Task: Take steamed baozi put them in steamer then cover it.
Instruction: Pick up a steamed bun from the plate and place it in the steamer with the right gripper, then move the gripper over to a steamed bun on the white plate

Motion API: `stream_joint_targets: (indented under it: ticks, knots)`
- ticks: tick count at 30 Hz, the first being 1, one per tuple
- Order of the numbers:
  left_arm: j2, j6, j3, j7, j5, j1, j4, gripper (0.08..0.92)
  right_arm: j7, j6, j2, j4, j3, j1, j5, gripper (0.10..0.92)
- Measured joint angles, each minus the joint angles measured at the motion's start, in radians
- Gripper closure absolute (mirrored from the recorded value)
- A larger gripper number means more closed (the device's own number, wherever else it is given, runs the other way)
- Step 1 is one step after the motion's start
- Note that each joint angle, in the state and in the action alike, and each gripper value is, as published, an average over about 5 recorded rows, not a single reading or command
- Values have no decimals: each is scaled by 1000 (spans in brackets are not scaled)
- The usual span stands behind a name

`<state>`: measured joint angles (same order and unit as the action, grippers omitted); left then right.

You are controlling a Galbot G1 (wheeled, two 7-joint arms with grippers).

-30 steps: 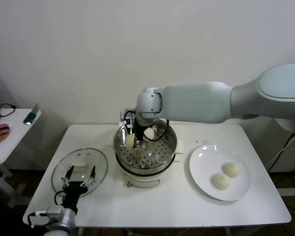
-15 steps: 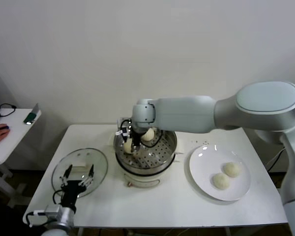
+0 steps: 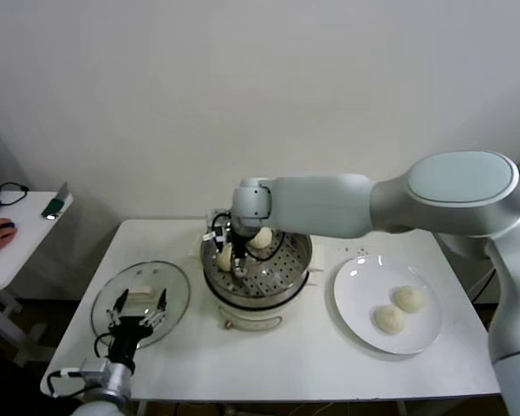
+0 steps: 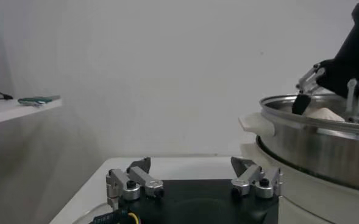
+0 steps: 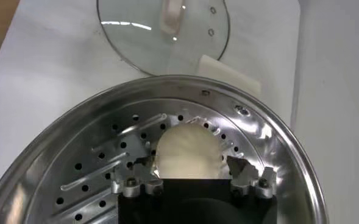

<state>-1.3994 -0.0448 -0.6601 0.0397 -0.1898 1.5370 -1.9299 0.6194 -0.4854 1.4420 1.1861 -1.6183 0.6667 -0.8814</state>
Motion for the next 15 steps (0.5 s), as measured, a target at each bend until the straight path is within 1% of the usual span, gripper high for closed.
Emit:
stream_joint_targets:
  ticks: [7,15]
  knots:
    - [0,-5,4,1,5,-5,-2,177,68,64,-77,59,-56,122,-31,202]
    - [7,-4,10,1,8,-11,5,177,157,129,-278,182,-165,301,-41,203]
